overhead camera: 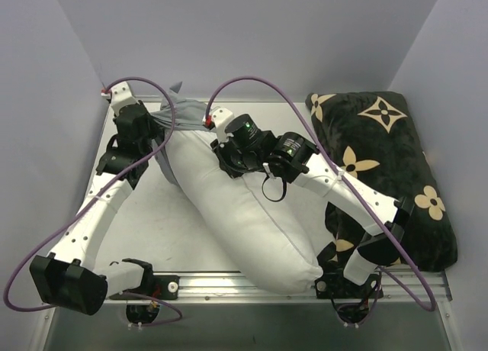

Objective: Remove the pillowcase from the pillow

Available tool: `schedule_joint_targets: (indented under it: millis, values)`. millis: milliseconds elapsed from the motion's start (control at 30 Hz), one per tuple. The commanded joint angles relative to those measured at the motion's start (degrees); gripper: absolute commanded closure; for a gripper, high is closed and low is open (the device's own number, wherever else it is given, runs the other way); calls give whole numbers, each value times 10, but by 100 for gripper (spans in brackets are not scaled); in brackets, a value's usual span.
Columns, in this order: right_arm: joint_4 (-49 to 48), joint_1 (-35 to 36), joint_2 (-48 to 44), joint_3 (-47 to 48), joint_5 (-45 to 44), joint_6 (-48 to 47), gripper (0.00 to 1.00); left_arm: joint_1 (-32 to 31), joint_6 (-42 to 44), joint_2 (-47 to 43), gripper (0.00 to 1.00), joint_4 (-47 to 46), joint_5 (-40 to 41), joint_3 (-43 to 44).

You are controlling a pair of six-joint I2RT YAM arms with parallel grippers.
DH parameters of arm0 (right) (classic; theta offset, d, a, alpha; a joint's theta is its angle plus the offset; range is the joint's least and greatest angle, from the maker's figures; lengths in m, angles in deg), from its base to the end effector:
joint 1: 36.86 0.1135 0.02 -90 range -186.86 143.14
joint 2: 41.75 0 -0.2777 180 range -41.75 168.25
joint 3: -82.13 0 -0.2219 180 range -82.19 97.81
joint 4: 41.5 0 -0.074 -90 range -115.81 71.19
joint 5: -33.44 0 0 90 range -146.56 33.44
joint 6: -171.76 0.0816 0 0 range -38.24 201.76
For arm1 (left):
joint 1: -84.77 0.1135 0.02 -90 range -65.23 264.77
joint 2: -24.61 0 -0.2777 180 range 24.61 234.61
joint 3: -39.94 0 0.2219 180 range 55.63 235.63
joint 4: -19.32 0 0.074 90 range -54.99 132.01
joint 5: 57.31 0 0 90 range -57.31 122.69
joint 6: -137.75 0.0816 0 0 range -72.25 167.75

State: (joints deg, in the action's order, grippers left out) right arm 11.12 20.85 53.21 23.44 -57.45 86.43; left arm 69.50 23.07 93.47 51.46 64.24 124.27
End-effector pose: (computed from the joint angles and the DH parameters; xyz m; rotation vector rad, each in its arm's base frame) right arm 0.2053 0.3226 0.4198 -0.9264 1.8792 0.6605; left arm 0.2729 -0.0302 0.3905 -0.5188 1.7422 0.0199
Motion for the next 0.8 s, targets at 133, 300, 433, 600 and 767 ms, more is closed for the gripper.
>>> schedule_joint_targets:
  millis: [133, 300, 433, 600, 767]
  values:
    - [-19, 6, -78, -42, 60, -6, 100, 62, 3, 33, 58, -82, -14, 69]
    - [-31, 10, -77, -58, 62, -4, 100, 71, 9, 7, 80, -176, -97, 35]
    - [-34, 7, -63, -51, 38, -2, 100, 67, 6, -18, 78, -244, -193, -11]
    - [-35, -1, -49, -24, 38, -5, 100, 52, 24, -70, 28, -309, -307, -96]
    - [-34, -5, -40, -11, 50, -4, 100, 16, 69, -84, 16, -328, -332, -132]
